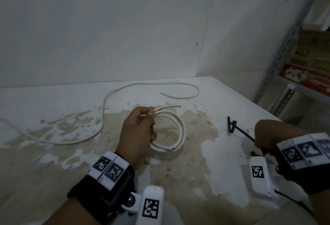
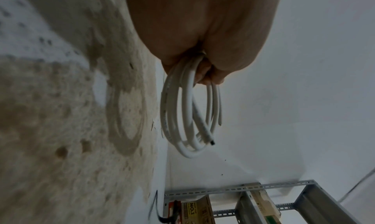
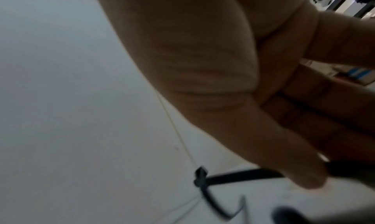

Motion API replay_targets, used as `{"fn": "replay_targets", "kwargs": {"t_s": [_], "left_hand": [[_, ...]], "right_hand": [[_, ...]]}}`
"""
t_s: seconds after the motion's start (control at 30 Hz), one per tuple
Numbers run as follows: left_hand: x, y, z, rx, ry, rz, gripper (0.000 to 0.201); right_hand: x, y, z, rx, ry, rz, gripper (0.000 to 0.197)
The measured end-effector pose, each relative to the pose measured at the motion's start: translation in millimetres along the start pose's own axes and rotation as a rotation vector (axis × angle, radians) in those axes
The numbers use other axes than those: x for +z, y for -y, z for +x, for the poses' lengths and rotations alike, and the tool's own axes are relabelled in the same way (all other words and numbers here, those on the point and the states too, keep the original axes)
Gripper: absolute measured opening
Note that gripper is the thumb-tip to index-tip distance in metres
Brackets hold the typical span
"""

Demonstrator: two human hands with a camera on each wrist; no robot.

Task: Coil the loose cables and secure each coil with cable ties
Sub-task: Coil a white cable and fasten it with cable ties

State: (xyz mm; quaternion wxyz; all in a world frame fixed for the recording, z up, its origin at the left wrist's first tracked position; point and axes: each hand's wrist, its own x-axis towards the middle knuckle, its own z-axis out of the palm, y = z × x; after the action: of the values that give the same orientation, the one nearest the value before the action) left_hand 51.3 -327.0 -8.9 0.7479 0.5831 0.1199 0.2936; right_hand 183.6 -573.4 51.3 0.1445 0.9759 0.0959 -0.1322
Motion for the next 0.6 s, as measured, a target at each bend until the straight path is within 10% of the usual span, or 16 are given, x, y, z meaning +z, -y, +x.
{"fn": "replay_targets", "kwargs": {"t_s": [0.2,0.6], "left_hand": [[-12,-3,7,0.046,-0.076,-0.002,0.014],[-31,1,22,0.025,-0.203,0.033,0.015]], "right_hand": [[-36,51,-38,-0.238,-0.244,0.592,0.022],[-29,91,-8,-0.363,-0.244,0.143,0.019]]}}
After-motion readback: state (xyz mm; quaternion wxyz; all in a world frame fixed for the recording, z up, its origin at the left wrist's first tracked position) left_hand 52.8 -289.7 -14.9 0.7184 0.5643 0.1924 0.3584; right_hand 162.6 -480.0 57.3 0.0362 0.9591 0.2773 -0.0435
